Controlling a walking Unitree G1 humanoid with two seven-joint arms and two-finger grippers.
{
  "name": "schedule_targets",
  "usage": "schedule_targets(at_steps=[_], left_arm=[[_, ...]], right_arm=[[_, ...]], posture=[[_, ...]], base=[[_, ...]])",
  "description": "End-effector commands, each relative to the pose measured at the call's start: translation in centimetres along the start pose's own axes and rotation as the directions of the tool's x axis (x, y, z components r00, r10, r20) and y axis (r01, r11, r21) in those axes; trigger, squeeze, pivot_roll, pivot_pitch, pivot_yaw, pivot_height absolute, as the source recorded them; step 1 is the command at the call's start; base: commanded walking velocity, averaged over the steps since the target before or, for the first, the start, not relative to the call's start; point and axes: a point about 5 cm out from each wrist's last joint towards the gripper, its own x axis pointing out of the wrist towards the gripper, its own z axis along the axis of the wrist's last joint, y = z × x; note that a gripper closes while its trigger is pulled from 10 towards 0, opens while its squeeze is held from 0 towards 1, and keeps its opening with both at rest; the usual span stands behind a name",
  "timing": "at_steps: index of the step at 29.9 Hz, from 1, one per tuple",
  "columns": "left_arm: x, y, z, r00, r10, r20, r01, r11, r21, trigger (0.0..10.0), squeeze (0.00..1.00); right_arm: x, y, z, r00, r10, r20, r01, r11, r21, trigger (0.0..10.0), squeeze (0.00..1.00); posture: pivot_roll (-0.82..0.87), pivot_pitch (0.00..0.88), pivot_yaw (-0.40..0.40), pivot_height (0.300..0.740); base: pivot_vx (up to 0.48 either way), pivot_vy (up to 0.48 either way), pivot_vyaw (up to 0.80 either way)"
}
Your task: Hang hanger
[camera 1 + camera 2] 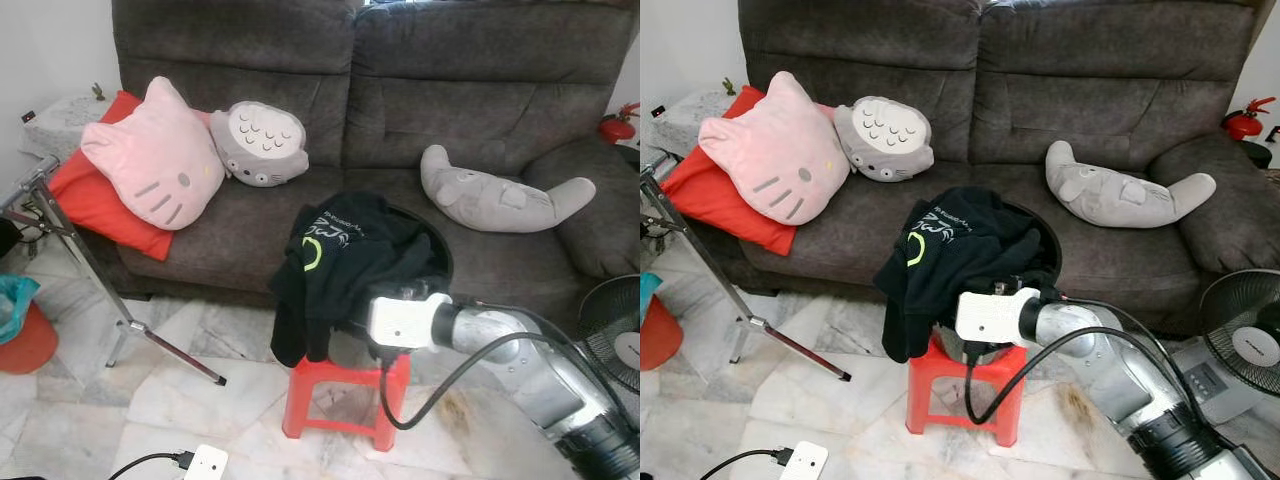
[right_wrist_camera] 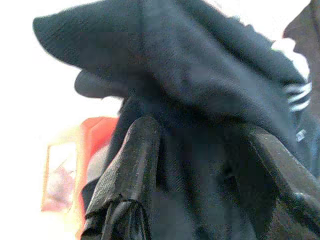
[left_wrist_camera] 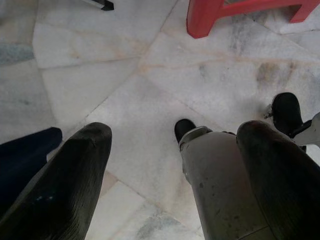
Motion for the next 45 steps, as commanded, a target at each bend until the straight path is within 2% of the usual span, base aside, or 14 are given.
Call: schedule_targets(at_steps=[1, 8, 15, 30, 45], left_arm=[[0.0, -0.2, 0.1, 1.000, -0.003, 0.006, 0.003, 1.000, 0.013, 10.0, 0.00], [-0.1, -0.1, -0.2, 1.000, 0.000, -0.003, 0.000, 1.000, 0.011, 10.0, 0.00], [-0.1, 0.1, -0.4, 1.000, 0.005, -0.012, -0.005, 1.000, 0.012, 10.0, 0.00], [-0.1, 0.0, -0.3, 1.000, 0.004, -0.012, -0.004, 1.000, 0.008, 10.0, 0.00], [-0.2, 0.1, -0.8, 1.000, 0.007, -0.030, -0.007, 1.000, 0.009, 10.0, 0.00]], right_arm=[[-0.5, -0.8, 0.2, 1.000, -0.031, -0.003, 0.031, 0.999, -0.019, 10.0, 0.00], [-0.6, -1.8, -0.4, 0.994, -0.091, -0.051, 0.088, 0.994, -0.071, 10.0, 0.00], [-0.6, -2.8, -0.1, 0.984, -0.174, -0.033, 0.172, 0.982, -0.074, 10.0, 0.00], [0.1, -1.6, -1.2, 0.988, -0.137, -0.072, 0.130, 0.987, -0.098, 10.0, 0.00], [0.6, -1.2, -0.9, 0.993, -0.111, -0.043, 0.107, 0.990, -0.092, 10.0, 0.00]], posture=[[-0.06, 0.000, 0.002, 0.740], [-0.06, 0.000, 0.002, 0.740], [-0.06, 0.000, 0.002, 0.740], [-0.06, 0.000, 0.000, 0.740], [-0.06, 0.000, -0.002, 0.740]], base=[[0.000, 0.000, 0.00], [0.000, 0.000, 0.00], [0.000, 0.000, 0.00], [0.000, 0.000, 0.00], [0.000, 0.000, 0.00]])
